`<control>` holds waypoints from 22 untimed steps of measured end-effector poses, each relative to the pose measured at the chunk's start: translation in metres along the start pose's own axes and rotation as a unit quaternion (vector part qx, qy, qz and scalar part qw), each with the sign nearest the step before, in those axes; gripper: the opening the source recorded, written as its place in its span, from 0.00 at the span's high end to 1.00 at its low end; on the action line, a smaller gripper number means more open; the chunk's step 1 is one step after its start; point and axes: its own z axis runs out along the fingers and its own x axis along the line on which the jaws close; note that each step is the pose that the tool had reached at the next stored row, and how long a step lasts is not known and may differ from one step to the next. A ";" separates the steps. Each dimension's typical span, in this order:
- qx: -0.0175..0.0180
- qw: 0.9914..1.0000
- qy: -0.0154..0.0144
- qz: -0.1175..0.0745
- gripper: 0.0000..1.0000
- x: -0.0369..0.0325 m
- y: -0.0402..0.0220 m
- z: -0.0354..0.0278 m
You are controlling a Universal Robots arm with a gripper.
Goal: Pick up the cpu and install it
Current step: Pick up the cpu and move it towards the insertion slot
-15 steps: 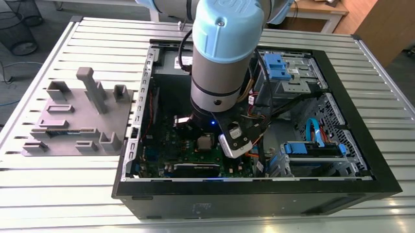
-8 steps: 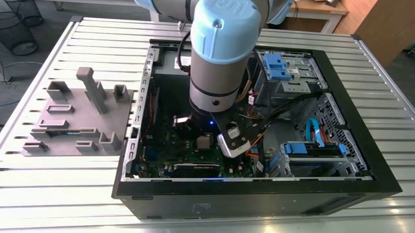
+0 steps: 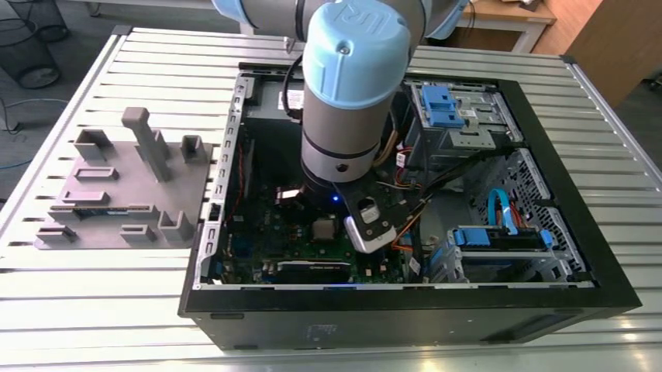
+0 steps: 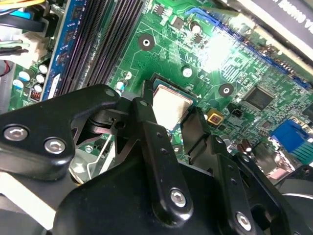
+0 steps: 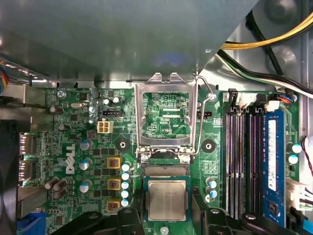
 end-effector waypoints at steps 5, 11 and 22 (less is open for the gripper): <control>0.000 1.000 0.000 0.000 0.53 0.0010 0.0003 0.0014; 0.000 1.000 0.000 0.000 0.53 0.0010 0.0003 0.0028; 0.000 1.000 0.000 0.000 0.53 0.0010 0.0001 0.0063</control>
